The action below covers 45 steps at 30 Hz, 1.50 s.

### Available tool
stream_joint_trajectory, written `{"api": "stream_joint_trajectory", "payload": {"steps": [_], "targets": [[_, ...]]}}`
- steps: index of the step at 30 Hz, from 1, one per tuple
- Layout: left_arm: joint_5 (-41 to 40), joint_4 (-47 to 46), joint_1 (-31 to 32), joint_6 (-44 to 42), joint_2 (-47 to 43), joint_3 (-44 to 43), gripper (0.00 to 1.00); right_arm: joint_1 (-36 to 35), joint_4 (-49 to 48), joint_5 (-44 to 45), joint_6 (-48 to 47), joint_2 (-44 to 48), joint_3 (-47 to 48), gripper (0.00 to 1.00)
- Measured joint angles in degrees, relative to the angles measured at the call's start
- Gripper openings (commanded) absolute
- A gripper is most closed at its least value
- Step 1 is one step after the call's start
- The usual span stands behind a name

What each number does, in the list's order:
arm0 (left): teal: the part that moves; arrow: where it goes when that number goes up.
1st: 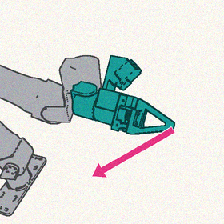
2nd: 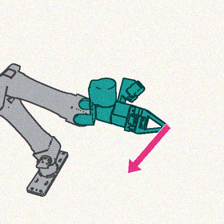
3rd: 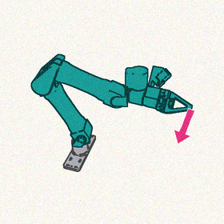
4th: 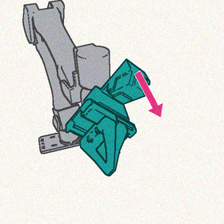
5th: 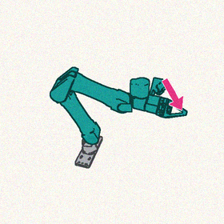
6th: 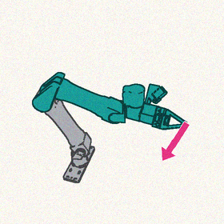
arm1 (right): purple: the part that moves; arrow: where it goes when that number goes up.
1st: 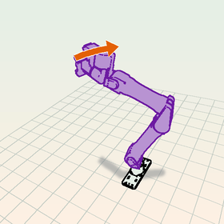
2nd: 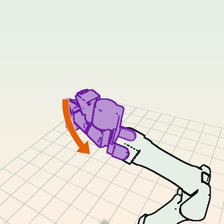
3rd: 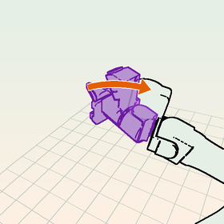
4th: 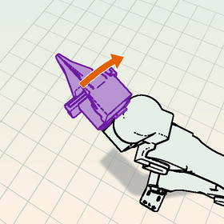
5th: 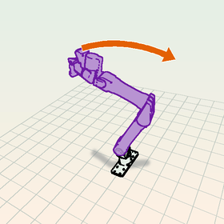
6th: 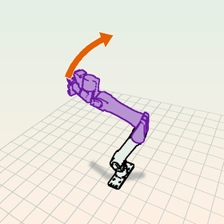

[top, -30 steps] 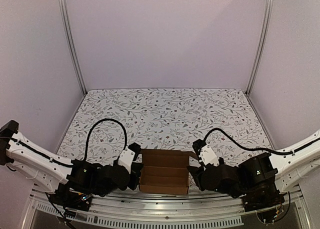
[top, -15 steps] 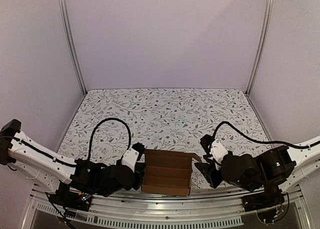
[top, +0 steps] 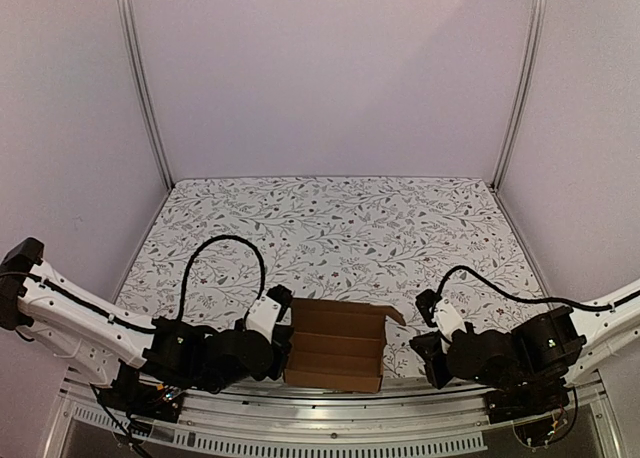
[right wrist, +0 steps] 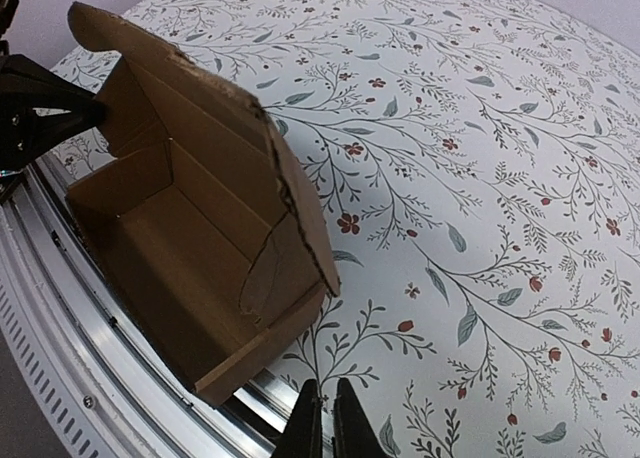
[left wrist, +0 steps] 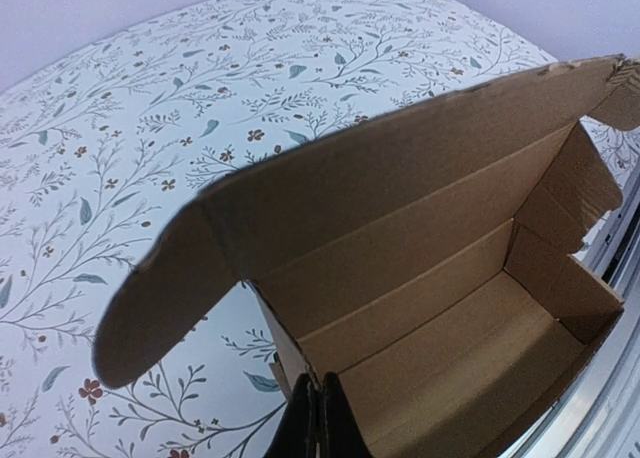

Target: Fold the paper box

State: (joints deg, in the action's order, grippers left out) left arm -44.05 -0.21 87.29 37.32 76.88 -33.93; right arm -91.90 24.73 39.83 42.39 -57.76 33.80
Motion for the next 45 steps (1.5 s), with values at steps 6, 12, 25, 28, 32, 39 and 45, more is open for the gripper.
{"api": "stream_joint_trajectory", "payload": {"steps": [6,12,25,28,32,39,45], "targets": [[-0.1,0.4,0.0,0.0,0.6,-0.7,0.00,0.0,-3.5,0.2,7.5,-0.6,-4.4,0.00],[-0.1,0.9,0.0,0.2,1.2,-1.4,0.00,0.5,-9.6,0.4,15.8,-7.1,-6.7,0.00],[-0.2,1.4,0.0,0.9,2.4,-2.6,0.00,6.2,-27.0,-5.8,22.9,-18.3,-8.8,0.00],[-0.3,1.6,0.0,0.9,3.1,-3.2,0.00,6.8,-29.3,-6.2,23.2,-20.1,-8.8,0.00],[-0.3,3.0,0.0,0.4,3.6,-4.0,0.00,7.8,-31.5,-6.1,23.4,-21.9,-8.8,0.00],[-0.1,3.1,-0.2,-0.9,3.7,-4.3,0.00,9.1,-33.6,-5.5,23.4,-24.4,-8.7,0.00],[1.1,2.1,-1.2,-2.3,3.7,-4.2,0.00,10.6,-34.3,-4.5,22.8,-26.3,-7.8,0.00]]}}
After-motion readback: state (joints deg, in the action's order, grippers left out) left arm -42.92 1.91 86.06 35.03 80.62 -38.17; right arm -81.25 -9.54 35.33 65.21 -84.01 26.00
